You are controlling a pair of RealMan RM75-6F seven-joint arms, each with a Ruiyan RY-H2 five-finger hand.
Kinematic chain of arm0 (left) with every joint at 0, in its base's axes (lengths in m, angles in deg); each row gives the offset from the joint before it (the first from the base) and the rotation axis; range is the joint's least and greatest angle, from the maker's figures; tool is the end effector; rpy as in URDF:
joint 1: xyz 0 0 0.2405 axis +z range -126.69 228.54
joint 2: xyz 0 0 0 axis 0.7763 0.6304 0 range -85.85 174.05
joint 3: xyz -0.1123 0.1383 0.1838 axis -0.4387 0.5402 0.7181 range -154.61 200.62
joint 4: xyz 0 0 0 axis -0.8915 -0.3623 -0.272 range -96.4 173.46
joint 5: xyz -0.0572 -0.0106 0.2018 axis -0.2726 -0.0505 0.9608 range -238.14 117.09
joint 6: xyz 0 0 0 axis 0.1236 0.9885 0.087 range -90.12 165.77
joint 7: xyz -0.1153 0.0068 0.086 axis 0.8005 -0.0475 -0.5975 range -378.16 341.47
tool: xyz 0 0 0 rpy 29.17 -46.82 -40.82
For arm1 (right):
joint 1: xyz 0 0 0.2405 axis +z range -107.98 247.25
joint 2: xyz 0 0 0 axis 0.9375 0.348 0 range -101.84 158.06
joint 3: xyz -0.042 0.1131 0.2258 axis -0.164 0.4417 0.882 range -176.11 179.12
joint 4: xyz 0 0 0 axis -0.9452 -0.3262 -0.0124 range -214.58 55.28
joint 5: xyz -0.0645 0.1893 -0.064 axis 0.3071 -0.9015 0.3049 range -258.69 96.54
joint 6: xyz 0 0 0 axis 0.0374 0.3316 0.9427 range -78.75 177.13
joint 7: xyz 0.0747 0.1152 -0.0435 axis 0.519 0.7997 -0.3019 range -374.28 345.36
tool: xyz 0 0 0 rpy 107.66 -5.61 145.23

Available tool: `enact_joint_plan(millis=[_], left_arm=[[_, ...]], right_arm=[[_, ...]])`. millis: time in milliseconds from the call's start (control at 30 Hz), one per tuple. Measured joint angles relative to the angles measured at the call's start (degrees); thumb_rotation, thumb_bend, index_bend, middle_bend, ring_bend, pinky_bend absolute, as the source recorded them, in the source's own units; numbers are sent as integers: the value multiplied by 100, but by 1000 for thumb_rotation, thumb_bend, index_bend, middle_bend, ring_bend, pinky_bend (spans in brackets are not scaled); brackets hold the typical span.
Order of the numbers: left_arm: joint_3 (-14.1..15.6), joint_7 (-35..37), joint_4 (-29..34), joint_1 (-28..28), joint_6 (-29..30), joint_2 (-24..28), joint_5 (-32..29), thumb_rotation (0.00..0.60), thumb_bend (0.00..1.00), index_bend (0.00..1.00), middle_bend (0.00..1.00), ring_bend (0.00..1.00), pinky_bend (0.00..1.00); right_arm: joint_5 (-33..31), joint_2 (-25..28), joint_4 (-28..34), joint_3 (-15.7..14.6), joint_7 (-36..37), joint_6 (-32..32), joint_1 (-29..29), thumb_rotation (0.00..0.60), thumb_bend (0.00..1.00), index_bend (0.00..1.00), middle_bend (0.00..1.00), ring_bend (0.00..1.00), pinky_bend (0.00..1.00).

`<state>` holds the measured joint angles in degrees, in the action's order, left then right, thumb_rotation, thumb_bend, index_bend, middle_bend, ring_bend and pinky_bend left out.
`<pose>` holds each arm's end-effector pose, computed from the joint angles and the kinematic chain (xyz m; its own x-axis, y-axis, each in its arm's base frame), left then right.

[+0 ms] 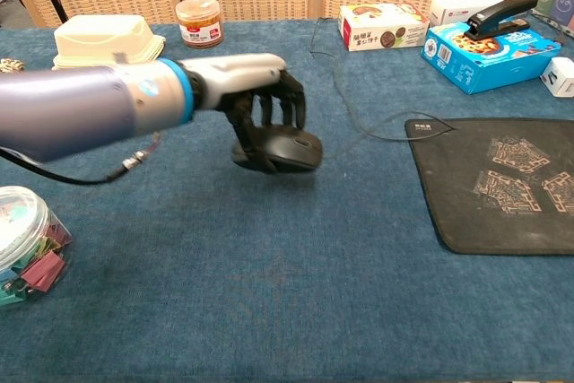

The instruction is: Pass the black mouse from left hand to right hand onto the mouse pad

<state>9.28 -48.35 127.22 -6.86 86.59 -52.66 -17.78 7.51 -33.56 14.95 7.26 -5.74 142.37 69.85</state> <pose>-0.0427 0.3366 -0.0749 0.4038 0.4436 0.8001 0.8707 -0.4548 -0.1872 -0.3019 -0.1644 0.1921 0.2538 0.1566 0.9545 -0.9659 -0.0108 0.2586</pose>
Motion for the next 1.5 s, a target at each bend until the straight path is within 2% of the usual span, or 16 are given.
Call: enact_joint_plan(millis=[300, 367, 433, 500, 533, 600, 833, 967, 1233, 1367, 1500], left_arm=[[7, -67, -351, -266, 59, -495, -216, 600, 114, 488, 430, 440, 540], [9, -30, -389, -287, 45, -555, -192, 600, 107, 438, 397, 400, 539], [32, -25, -424, -308, 47, -616, -177, 600, 83, 196, 183, 202, 468], [62, -37, -425, -324, 62, -654, -206, 600, 63, 26, 24, 40, 341], [72, -39, -406, -327, 58, -656, -222, 600, 55, 0, 0, 4, 275], [84, -34, -330, -329, 61, -646, -238, 600, 47, 0, 0, 0, 207], [77, 114, 85, -251, 157, -386, -49, 600, 43, 0, 0, 0, 93], [68, 293, 471, -74, 334, 19, 285, 600, 40, 0, 0, 0, 45], [127, 840, 1318, 556, 715, 1445, 995, 600, 38, 0, 0, 0, 0], [266, 1239, 1591, 1046, 947, 2315, 1434, 600, 38, 0, 0, 0, 0], [469, 1860, 1597, 1597, 1270, 2929, 2043, 600, 38, 0, 0, 0, 0]], right_arm=[[-25, 24, 3, 10, 67, -1, -5, 600, 0, 0, 0, 0, 0], [-32, 32, 3, 17, 87, 11, -11, 600, 0, 0, 0, 0, 0], [-36, 42, -1, 18, 122, 15, -16, 600, 0, 0, 0, 0, 0], [-32, 51, -3, 18, 140, 19, -18, 600, 0, 0, 0, 0, 0], [-27, 55, -4, 18, 150, 27, -21, 600, 0, 0, 0, 0, 0], [-24, 59, -5, 19, 158, 33, -24, 600, 0, 0, 0, 0, 0], [-20, 61, -8, 10, 170, 20, -23, 600, 0, 0, 0, 0, 0], [-16, 53, -5, 1, 134, 0, -17, 600, 0, 0, 0, 0, 0], [-21, 45, 41, -15, 57, -65, 5, 600, 0, 0, 0, 0, 0], [26, 85, 44, -45, 63, -170, 55, 600, 0, 0, 0, 0, 0], [119, 150, 12, -97, 54, -375, 160, 600, 0, 0, 0, 0, 0]])
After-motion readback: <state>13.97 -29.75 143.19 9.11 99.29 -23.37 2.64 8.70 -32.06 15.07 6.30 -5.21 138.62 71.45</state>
